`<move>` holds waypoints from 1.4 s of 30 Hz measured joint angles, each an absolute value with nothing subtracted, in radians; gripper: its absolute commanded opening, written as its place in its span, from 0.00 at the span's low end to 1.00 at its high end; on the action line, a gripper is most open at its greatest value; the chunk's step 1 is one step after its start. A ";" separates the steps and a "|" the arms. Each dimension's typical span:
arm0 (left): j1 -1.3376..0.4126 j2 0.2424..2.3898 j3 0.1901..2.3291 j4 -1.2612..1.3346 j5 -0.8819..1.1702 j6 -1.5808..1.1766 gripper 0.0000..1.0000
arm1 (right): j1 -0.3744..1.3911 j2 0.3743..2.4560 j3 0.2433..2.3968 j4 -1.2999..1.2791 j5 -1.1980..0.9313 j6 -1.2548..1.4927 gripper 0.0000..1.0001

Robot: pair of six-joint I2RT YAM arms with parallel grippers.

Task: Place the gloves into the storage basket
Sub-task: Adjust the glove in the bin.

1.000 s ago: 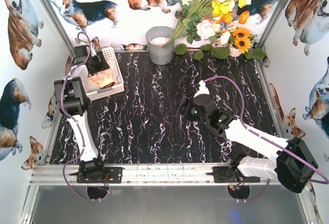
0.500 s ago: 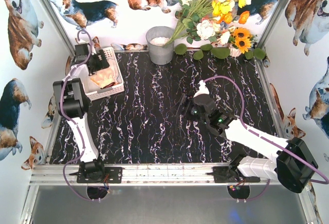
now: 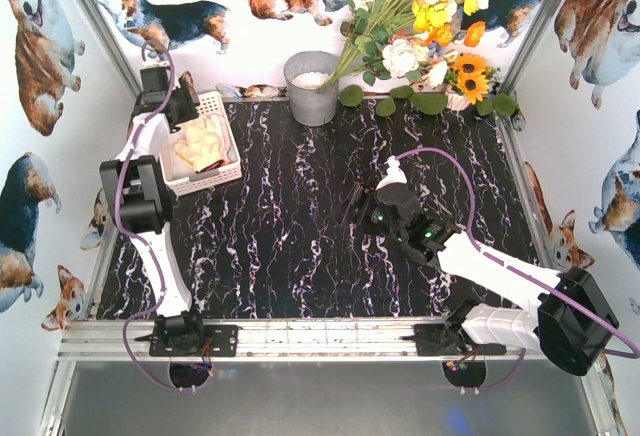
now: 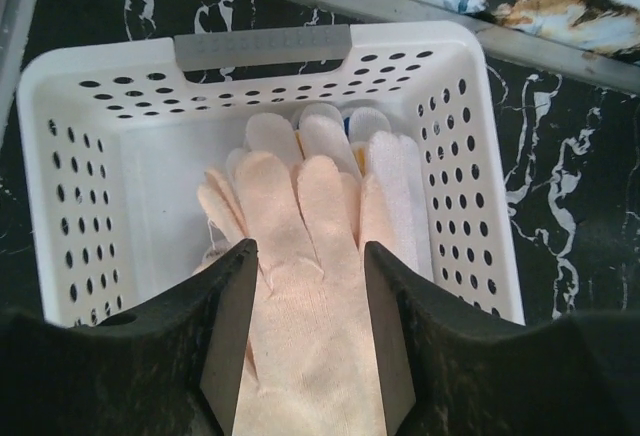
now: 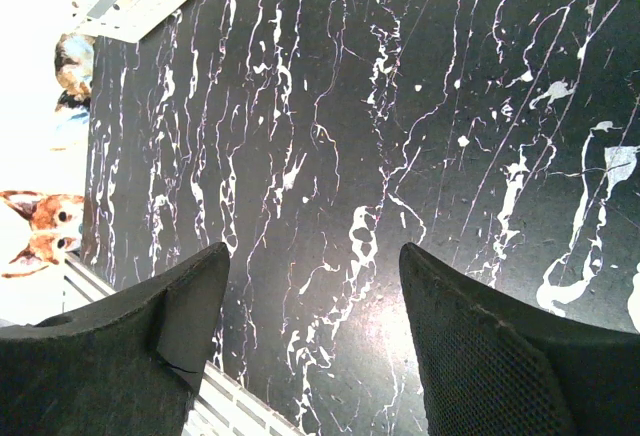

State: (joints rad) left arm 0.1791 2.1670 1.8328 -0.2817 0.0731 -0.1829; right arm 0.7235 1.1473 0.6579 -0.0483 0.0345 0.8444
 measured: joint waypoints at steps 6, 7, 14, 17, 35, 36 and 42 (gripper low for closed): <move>0.169 2.243 1.871 -0.327 0.082 -0.191 0.38 | 0.723 1.137 0.657 -0.049 0.035 0.844 0.71; 0.168 2.252 1.871 -0.336 0.082 -0.191 0.38 | 0.723 1.131 0.657 -0.049 0.035 0.844 0.71; 0.168 2.267 1.872 -0.355 0.088 -0.194 0.38 | 0.723 1.122 0.657 -0.049 0.035 0.844 0.71; 0.168 2.270 1.872 -0.350 0.114 -0.187 0.36 | 0.723 1.122 0.657 -0.049 0.035 0.844 0.71; 0.153 2.339 1.898 -0.316 0.253 -0.097 0.48 | 0.723 1.122 0.657 -0.049 0.035 0.847 0.71; 0.150 2.339 1.899 -0.315 0.253 -0.097 0.52 | 0.723 1.122 0.657 -0.049 0.035 0.847 0.71; 0.137 2.262 1.845 -0.302 0.250 -0.102 0.76 | 0.714 1.111 0.661 -0.083 0.057 0.801 0.71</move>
State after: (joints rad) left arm 0.1371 2.2616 1.8446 -0.3019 0.2504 -0.1024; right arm 0.7143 1.1114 0.6613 -0.0834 0.0570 0.8005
